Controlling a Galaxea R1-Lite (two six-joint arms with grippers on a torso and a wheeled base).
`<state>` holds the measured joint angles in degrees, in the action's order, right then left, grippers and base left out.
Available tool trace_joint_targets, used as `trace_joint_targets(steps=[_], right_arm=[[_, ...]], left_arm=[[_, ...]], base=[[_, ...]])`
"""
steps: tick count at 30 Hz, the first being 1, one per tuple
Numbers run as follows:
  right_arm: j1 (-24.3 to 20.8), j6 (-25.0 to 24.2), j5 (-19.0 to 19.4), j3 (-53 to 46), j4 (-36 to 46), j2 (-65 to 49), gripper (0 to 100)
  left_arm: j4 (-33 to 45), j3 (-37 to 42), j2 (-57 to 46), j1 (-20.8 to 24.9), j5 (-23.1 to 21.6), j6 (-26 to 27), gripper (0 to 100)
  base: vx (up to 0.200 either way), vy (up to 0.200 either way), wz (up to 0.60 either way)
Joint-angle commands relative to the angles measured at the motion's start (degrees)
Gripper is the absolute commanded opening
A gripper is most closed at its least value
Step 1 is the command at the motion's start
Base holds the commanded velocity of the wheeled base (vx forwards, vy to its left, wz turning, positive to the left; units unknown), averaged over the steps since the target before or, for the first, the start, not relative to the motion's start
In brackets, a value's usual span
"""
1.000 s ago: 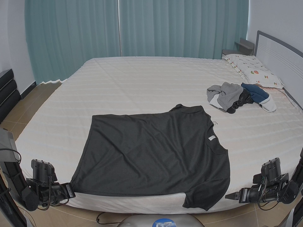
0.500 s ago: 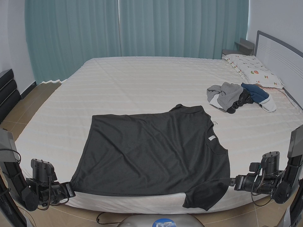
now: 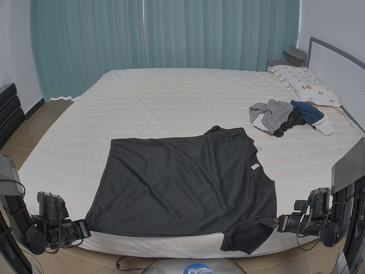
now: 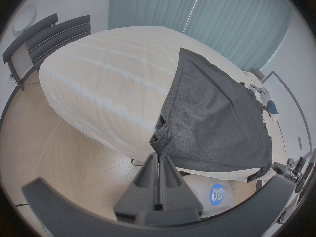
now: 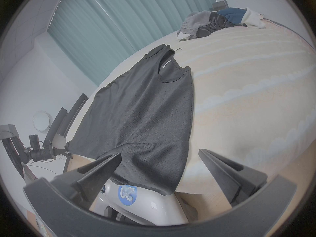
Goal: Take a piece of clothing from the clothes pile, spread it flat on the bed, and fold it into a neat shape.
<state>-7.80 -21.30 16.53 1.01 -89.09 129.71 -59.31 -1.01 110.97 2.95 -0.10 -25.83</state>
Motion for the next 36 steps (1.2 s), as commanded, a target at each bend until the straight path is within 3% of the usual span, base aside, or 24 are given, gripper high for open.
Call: trace_joint_targets(steps=[1, 27, 28, 36], right_arm=[[2.88, -0.5, 0.61, 1.1, -0.65, -3.41, 100], [3.14, -1.38, 0.26, 4.53, -0.65, -0.51, 100], [3.14, -1.38, 0.26, 4.44, -0.65, -0.51, 100], [3.14, -2.35, 0.26, 3.47, -0.65, -2.62, 100]], left_arm=[[-0.02, 0.84, 0.12, 0.04, 0.01, -0.01, 0], [0.07, 0.84, 0.56, 0.13, 0.01, -0.01, 0], [-0.02, 0.84, 0.56, 0.13, 0.01, -0.01, 100], [-0.02, 0.13, -0.49, 0.13, 0.19, -0.01, 100]], base=[[0.0, 0.0, 0.0], [0.0, 0.0, 0.0], [0.0, 0.0, 0.0], [0.0, 0.0, 0.0]])
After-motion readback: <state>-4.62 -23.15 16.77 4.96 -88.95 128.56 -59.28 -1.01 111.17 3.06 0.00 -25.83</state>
